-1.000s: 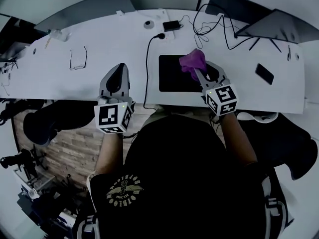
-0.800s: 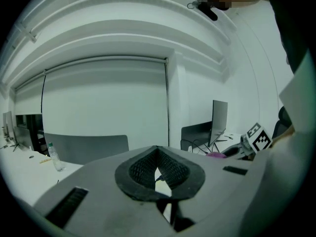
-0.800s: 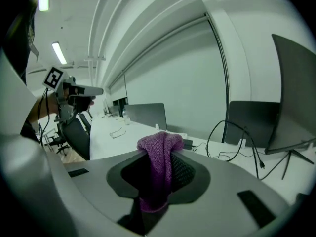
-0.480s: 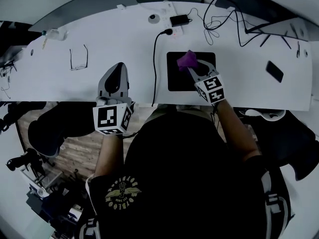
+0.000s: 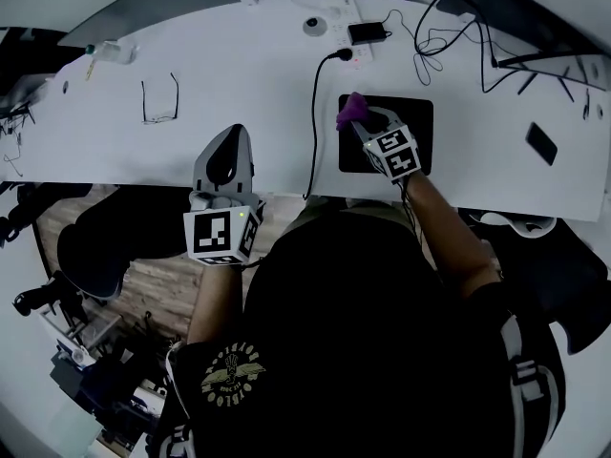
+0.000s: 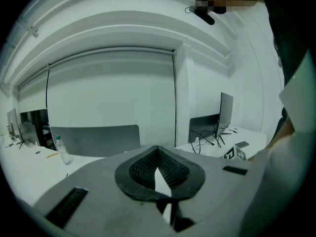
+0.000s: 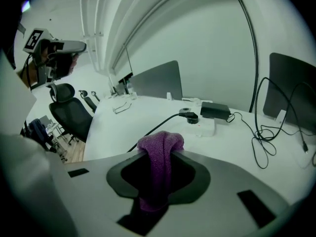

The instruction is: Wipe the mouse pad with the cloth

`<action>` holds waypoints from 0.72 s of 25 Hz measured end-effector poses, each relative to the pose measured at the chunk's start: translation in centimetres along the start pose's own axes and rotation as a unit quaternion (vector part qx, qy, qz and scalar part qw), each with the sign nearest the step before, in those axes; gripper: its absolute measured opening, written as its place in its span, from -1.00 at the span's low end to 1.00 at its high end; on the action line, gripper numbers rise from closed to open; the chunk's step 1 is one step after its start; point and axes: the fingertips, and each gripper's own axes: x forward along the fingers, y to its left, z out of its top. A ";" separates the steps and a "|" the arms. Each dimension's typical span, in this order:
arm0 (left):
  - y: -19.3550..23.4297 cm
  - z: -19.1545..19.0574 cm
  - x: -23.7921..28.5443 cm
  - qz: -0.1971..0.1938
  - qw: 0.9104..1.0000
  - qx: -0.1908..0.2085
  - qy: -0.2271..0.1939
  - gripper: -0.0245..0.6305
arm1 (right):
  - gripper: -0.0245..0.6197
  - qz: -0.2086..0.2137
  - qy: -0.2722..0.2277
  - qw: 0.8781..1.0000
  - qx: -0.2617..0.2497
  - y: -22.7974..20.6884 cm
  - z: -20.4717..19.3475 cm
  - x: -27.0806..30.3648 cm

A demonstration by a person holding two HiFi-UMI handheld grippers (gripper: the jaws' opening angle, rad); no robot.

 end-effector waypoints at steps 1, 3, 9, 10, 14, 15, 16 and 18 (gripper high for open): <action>0.2 -0.1 -0.2 0.002 1.000 0.000 0.002 -0.92 | -0.65 0.002 0.008 1.000 -0.001 0.1 -0.2 0.6; 0.4 -0.5 -0.5 0.005 1.000 -0.003 0.007 -0.92 | -0.65 0.003 0.027 1.000 -0.011 0.1 -0.9 1.7; 0.2 -1.0 -1.2 0.012 1.000 -0.005 0.014 -0.92 | -0.65 -0.038 0.078 0.996 -0.018 -2.6 -4.4 2.8; 0.1 -0.8 -1.2 0.013 1.000 -0.004 0.010 -0.92 | -0.65 -0.044 0.080 0.996 -0.013 -3.1 -4.8 2.4; -1.0 -0.1 -1.2 0.011 1.000 0.001 0.003 -0.92 | -0.64 -0.070 0.082 0.994 0.004 -5.7 -6.6 0.6; -1.5 0.1 -1.1 0.009 1.000 0.003 0.001 -0.92 | -0.64 -0.076 0.082 0.994 0.008 -6.5 -7.0 0.0; -1.9 0.3 -1.1 0.007 1.000 0.005 -0.001 -0.92 | -0.64 -0.082 0.081 0.993 0.014 -7.2 -7.4 -0.5; -2.8 0.5 -1.1 0.004 1.000 0.007 -0.003 -0.92 | -0.64 -0.091 0.082 0.992 0.025 -8.4 -8.1 -1.8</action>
